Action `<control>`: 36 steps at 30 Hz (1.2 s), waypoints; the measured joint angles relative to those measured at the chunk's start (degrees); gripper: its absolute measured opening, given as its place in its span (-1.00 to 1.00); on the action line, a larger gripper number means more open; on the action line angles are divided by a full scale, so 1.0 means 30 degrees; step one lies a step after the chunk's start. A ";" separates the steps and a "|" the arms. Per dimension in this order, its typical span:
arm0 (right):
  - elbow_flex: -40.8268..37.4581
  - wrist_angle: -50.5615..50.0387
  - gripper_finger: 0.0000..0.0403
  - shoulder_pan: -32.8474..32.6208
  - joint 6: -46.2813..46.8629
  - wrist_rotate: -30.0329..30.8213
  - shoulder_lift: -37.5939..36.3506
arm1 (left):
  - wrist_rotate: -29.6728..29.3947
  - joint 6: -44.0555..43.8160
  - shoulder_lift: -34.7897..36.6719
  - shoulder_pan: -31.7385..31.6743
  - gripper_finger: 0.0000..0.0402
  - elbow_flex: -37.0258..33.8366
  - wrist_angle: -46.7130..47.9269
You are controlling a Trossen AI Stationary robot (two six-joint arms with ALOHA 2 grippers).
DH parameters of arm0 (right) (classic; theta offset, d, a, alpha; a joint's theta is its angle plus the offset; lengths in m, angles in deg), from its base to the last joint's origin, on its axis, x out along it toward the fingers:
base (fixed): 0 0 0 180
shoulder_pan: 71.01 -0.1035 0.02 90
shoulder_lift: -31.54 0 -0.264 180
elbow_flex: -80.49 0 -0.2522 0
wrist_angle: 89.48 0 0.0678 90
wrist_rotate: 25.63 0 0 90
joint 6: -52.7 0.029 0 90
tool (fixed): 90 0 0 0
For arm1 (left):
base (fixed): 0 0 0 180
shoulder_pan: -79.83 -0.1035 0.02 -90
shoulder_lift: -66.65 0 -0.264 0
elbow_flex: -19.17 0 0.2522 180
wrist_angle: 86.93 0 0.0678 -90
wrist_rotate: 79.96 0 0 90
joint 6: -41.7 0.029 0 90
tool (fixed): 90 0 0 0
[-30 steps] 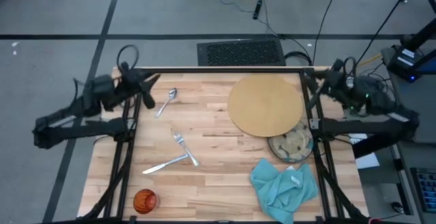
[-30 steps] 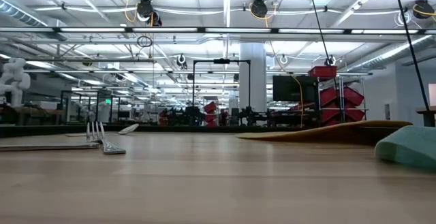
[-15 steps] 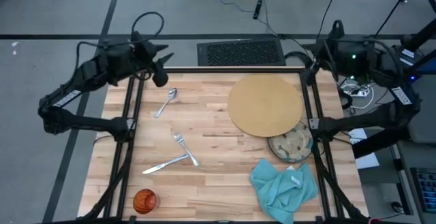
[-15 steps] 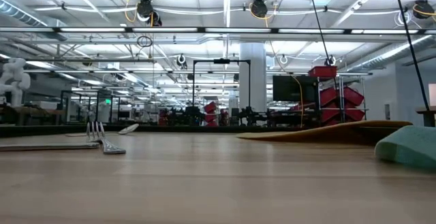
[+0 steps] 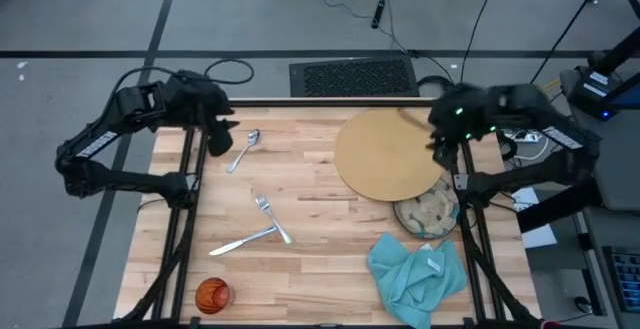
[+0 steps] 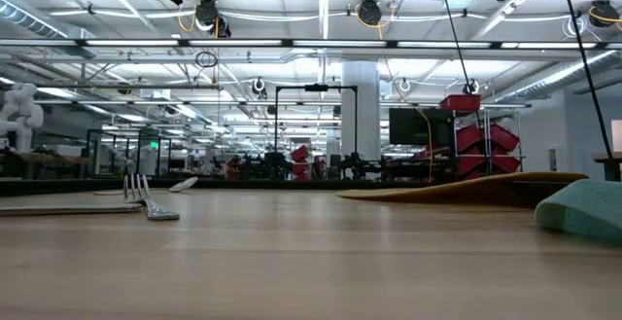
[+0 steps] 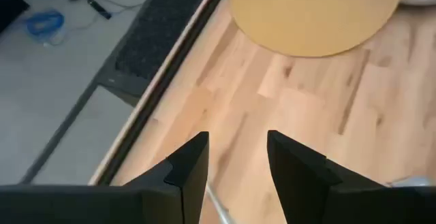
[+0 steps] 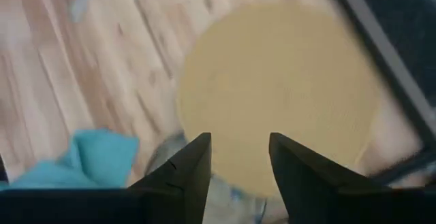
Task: Set table place
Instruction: Move the blue napkin on the top of the table
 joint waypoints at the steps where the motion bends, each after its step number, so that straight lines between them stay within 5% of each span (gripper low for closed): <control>1: -0.0694 0.0219 -0.30 -0.0421 0.0326 -0.0180 -0.0002 | 0.0043 -0.0185 0.0225 0.0158 -0.33 -0.0125 -0.0001; 17: -1.0106 0.9232 -0.30 -0.9638 0.7550 -0.4008 -0.0612 | 0.0694 -0.3735 0.3335 0.2905 -0.33 -0.5653 -0.2628; 27: -1.5437 2.0737 -0.30 -1.6371 1.2711 -0.3642 -0.0183 | 0.1022 -0.4392 0.3579 0.4250 -0.33 -0.8166 -0.5696; 36: -1.6476 2.4434 -0.30 -1.7435 1.0479 -0.3794 0.3334 | 0.1015 -0.5291 0.3510 0.5000 -0.33 -0.8249 -0.6928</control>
